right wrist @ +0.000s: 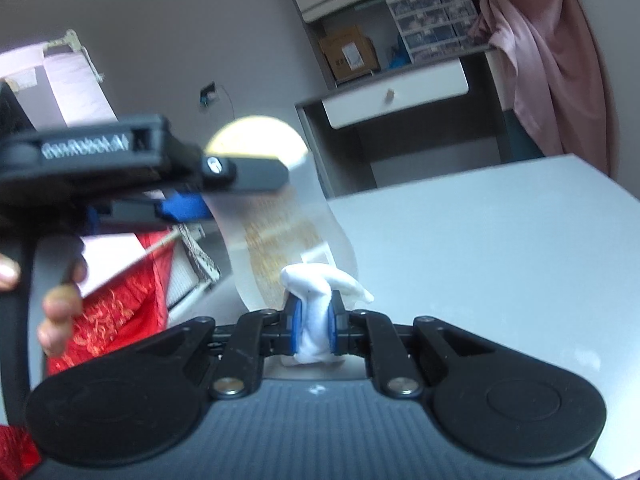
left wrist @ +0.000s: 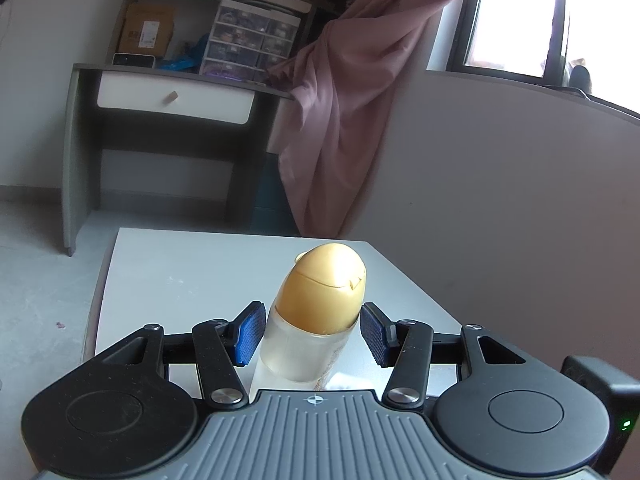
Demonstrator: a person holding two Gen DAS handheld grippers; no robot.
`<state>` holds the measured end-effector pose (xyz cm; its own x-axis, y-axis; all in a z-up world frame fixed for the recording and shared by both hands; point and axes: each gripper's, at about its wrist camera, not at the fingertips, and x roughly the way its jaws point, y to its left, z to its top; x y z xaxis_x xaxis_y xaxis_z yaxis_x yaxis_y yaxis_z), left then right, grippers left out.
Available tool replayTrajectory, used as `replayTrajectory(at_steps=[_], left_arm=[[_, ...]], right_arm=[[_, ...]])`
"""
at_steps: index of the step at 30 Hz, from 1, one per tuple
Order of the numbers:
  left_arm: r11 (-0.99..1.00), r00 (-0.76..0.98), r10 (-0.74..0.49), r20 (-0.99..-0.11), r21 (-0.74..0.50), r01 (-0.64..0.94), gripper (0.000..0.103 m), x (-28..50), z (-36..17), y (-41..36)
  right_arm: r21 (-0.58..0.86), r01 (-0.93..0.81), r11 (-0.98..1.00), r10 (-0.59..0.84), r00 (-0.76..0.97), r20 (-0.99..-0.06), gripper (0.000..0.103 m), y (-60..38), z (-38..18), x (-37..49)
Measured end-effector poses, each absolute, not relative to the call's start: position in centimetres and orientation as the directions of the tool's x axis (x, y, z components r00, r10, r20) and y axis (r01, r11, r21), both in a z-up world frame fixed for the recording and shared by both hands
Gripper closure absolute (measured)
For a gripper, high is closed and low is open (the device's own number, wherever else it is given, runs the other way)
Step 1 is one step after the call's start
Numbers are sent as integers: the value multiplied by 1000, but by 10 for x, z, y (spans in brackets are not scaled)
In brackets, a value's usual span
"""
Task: Clean container
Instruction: 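Wipe the bottle's base and lower side with the cloth, right gripper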
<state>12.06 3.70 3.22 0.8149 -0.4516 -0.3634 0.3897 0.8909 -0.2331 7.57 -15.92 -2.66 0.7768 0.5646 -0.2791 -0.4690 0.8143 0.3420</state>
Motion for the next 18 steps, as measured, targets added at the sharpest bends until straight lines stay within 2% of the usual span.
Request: replayTrajectory(at_steps=[8,18], left_arm=[[890,813,-454,-364,-233,393,50,120,30,38],[888,810,-458,-367,-237,395,50,120,30,39]], right_arm=[[333,-464,821,557,780,-285,91,-158,-25,73],[302,-479,824,546,814,-198,91,-159,-1,62]])
